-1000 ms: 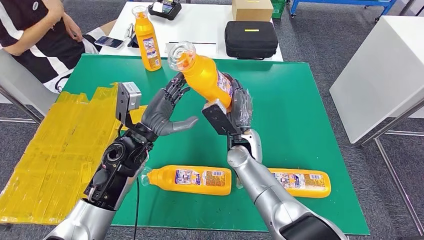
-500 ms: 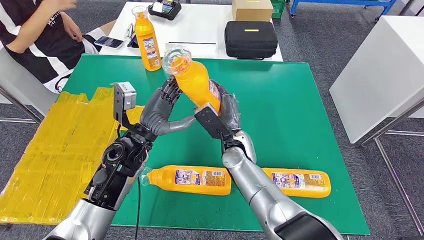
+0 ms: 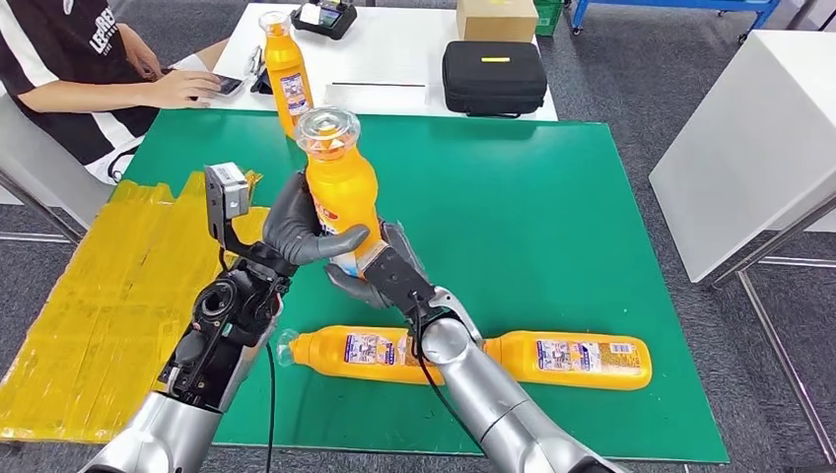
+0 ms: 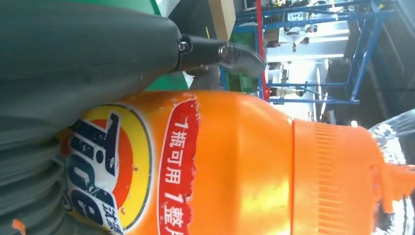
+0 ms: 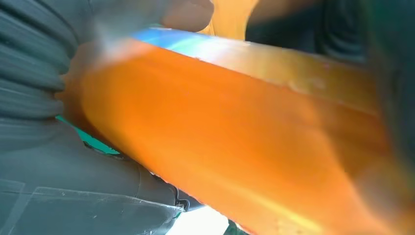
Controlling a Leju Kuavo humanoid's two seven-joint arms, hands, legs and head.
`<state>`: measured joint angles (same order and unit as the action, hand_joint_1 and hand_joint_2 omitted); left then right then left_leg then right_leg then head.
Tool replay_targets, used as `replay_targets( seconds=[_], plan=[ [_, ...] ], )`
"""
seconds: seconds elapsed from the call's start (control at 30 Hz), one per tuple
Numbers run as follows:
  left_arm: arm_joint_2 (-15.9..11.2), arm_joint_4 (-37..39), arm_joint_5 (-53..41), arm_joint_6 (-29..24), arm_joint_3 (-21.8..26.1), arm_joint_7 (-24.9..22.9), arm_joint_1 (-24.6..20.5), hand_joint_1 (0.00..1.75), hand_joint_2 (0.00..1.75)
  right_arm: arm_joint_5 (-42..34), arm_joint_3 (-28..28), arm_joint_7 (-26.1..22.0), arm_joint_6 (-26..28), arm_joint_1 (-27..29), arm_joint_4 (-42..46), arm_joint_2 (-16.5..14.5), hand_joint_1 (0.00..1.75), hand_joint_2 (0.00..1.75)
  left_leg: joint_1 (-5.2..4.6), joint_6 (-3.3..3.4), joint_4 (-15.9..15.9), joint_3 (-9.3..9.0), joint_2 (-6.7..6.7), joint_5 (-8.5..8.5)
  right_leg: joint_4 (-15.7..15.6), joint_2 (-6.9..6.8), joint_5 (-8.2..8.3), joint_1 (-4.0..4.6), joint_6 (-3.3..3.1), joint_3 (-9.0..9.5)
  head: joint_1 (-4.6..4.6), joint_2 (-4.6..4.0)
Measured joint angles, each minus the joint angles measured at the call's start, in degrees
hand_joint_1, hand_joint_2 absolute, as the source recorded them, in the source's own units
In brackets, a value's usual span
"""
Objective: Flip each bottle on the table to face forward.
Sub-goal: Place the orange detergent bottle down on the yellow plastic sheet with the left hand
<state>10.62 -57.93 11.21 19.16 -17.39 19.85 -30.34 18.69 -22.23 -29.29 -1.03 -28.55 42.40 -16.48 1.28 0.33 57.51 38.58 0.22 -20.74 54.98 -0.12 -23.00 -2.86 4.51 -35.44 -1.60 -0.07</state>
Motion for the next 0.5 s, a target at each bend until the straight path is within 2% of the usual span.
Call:
replay_targets(
  seconds=[0.5],
  plan=[
    [-0.2, -0.1, 0.2, -0.4, 0.1, 0.1, 0.7, 0.00, 1.75, -1.5, -4.1, 1.9, 0.5, 1.6, 4.9, 2.7, 1.75, 1.75, 0.01, -0.01, 0.0, 0.05, -0.12, 0.05, 0.0, -0.06, 0.02, 0.00, 0.01, 0.05, -0.03, 0.00]
  ],
)
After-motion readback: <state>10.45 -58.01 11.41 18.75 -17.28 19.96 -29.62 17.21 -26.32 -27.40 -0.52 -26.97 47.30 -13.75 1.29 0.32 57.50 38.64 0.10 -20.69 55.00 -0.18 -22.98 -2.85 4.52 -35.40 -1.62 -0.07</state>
